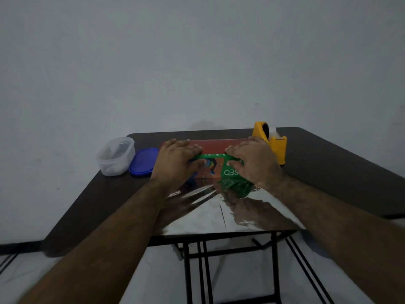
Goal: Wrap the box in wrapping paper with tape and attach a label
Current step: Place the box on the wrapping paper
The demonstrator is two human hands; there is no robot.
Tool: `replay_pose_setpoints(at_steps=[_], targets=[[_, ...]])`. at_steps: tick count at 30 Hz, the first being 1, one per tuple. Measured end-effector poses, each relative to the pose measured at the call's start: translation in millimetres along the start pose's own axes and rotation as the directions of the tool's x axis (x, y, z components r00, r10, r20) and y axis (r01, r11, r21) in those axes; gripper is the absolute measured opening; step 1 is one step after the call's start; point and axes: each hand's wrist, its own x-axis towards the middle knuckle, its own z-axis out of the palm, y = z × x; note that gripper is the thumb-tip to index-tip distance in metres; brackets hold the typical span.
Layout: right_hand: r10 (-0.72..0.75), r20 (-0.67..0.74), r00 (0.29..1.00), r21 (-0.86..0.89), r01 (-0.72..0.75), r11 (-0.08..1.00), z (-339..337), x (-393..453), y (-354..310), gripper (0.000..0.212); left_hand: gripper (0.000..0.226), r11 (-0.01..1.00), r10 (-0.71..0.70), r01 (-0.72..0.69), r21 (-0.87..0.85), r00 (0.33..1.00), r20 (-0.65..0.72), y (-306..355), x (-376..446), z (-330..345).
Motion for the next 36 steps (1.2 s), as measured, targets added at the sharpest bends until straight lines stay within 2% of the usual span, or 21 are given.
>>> replay_pose_setpoints(at_steps=[5,12,16,19,21,27,33,36], targets=[[0.044,0.045,0.998,0.021,-0.045,0.999,-5,5,-5,0.04,0.061,0.998,-0.035,0.033,-0.055,0.999,-0.025,2,0,1],[0.106,0.098,0.989,-0.011,-0.106,0.994,-15,13,-12,0.042,0.038,0.997,-0.019,0.014,-0.073,0.997,-0.075,6,2,-2],[0.087,0.143,0.986,0.004,-0.089,0.996,-22,19,-13,0.043,0.037,0.998,-0.013,0.008,-0.069,0.997,-0.082,5,4,-1],[0.109,0.184,0.977,0.084,-0.126,0.988,-24,20,-17,0.064,0.036,0.997,-0.006,-0.001,-0.073,0.996,-0.093,4,5,-1],[0.101,0.223,0.97,0.051,-0.115,0.992,-23,21,-20,0.072,0.035,0.997,0.002,-0.01,-0.076,0.995,-0.104,4,5,-2],[0.096,0.214,0.972,-0.08,-0.08,0.994,-20,25,-22,0.063,0.038,0.998,0.026,-0.033,-0.055,0.992,-0.121,2,4,-3],[0.156,0.148,0.977,-0.051,-0.15,0.987,-13,15,-27,0.054,0.041,0.999,0.038,-0.041,-0.028,0.992,-0.119,3,4,-4],[0.166,0.159,0.973,-0.025,-0.164,0.986,-15,16,-28,0.054,0.054,0.999,0.034,-0.034,-0.006,0.996,-0.084,9,7,-10]])
